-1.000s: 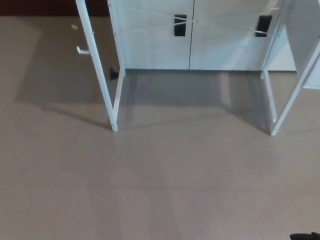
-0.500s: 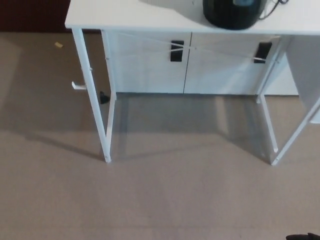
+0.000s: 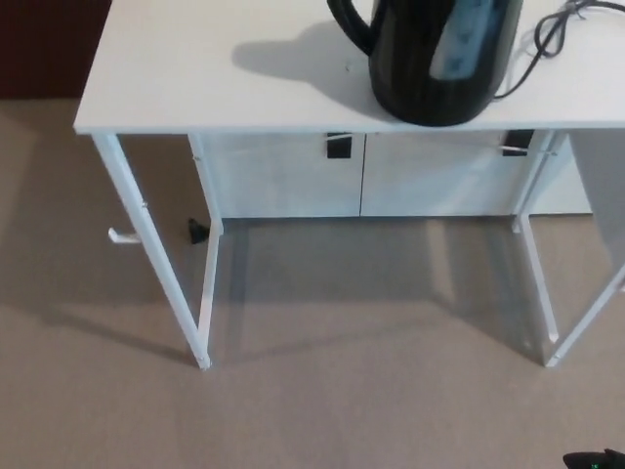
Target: The robot walk towards a table in front and uses its left hand to pick up the pot from the base and places it on the table
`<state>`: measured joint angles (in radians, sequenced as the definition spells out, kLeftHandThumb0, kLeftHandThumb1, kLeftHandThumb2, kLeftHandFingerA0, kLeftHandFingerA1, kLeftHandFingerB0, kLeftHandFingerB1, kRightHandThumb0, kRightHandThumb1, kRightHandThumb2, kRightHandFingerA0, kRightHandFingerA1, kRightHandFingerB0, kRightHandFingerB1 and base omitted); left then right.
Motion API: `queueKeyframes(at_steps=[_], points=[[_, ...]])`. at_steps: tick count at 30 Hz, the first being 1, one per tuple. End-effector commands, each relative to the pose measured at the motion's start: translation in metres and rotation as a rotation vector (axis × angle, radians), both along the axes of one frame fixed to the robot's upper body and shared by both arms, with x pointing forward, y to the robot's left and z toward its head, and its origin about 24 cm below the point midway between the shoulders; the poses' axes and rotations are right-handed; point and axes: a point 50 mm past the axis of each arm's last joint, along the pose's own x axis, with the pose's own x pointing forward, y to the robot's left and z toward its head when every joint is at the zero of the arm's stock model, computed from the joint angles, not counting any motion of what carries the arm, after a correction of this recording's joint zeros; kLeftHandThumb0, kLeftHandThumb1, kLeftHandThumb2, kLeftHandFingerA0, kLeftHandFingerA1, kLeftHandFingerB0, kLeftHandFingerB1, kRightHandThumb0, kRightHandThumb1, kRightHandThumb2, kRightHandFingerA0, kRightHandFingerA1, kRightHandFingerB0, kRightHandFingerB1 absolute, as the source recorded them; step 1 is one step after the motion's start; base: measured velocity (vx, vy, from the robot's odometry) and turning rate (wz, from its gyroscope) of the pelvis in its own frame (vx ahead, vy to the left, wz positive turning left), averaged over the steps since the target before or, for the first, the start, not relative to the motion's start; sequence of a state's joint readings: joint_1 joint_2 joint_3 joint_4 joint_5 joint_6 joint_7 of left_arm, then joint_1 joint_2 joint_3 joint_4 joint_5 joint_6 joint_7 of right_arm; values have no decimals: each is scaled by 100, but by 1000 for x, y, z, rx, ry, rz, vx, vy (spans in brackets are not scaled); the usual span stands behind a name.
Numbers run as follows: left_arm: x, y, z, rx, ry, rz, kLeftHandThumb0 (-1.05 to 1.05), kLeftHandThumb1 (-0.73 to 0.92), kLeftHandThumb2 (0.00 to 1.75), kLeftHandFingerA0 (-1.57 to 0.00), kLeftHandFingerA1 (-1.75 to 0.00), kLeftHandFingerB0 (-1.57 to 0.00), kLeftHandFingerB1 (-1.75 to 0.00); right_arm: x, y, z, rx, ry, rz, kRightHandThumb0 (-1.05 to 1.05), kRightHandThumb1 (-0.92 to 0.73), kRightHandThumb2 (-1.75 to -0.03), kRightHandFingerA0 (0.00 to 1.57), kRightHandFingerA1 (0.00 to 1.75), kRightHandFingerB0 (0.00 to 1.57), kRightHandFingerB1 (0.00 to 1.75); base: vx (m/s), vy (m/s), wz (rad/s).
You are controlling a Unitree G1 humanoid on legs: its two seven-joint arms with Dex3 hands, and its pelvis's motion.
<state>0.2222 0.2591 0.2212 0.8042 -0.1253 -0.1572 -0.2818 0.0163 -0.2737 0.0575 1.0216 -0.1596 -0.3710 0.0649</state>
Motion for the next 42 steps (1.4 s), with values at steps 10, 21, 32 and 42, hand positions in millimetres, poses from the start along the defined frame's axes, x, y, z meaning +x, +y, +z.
queueKeyframes(at_steps=[10,21,32,42], points=[[-5,6,2,8,-3,17,-8,45,91,-38,-59,-20,-51,-2,1,-3,-18,33,9,-31,-57,-57,61,54,39,43,279,184,-11],[-2,5,3,7,-11,12,-10,47,91,-37,-58,-20,-50,4,1,0,-25,22,26,-32,-57,-57,60,54,39,43,131,-69,2],[-11,5,-1,-6,8,23,-9,45,90,-38,-59,-20,-51,-1,1,-2,-28,32,30,-32,-57,-57,61,55,38,44,89,-47,-7],[-15,3,-2,14,7,32,-22,56,62,-50,-45,-34,-38,-1,2,-4,-31,50,27,-31,-60,-57,61,55,39,43,41,91,0]])
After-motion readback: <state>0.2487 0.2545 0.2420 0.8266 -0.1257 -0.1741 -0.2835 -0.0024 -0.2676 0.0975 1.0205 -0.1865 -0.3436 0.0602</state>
